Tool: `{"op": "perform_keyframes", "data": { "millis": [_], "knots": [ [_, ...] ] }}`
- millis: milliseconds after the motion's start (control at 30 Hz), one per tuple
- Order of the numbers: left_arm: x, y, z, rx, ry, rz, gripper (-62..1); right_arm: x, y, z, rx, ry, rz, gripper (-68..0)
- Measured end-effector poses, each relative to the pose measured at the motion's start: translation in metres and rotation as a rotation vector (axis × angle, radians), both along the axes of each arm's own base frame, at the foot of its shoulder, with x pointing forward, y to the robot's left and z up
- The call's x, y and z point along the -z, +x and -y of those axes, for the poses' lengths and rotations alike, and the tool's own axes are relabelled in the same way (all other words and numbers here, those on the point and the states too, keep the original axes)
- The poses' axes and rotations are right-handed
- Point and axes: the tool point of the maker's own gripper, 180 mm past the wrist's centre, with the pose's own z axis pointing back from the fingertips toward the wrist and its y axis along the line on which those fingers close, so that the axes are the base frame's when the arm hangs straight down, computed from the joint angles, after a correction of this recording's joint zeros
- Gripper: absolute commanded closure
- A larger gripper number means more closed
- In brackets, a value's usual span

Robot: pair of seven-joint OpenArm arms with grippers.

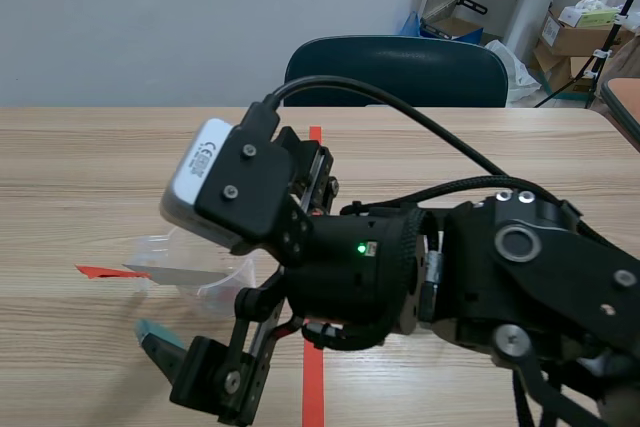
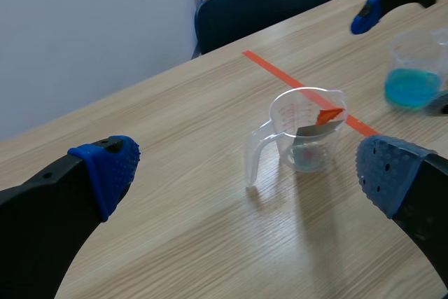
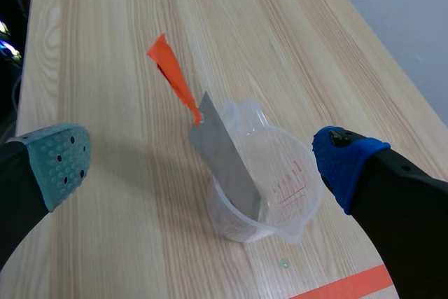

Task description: Do the redox reaction experiment

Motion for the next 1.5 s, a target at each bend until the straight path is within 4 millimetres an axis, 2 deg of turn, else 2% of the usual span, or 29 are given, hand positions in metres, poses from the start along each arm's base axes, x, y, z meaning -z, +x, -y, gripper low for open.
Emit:
{"op": "perform_keyframes", "data": {
  "millis": [233, 467, 667, 767, 967, 1500],
  "knots": [
    [0.005, -0.021, 0.017, 0.118, -0.020, -0.061, -62.3, 0.006, 0.016, -0.021, -0.004, 0.007, 0.027, -67.9],
    [-0.004, -0.037, 0.027, 0.178, -0.099, -0.063, -62.3, 0.008, 0.026, -0.042, -0.015, 0.011, 0.041, -67.9],
    [0.001, -0.049, 0.034, 0.234, -0.087, -0.104, -62.3, 0.014, 0.029, -0.048, -0.003, 0.008, 0.030, -67.8],
    [0.004, -0.054, 0.039, 0.265, -0.088, -0.126, -62.3, 0.013, 0.029, -0.049, -0.007, 0.009, 0.044, -60.4],
    [0.004, -0.055, 0.040, 0.272, -0.093, -0.135, -62.3, 0.013, 0.029, -0.049, -0.008, 0.012, 0.045, -37.8],
    [0.006, -0.055, 0.039, 0.271, -0.086, -0.142, -62.3, 0.011, 0.028, -0.049, -0.020, 0.006, 0.081, -0.4]
  ]
}}
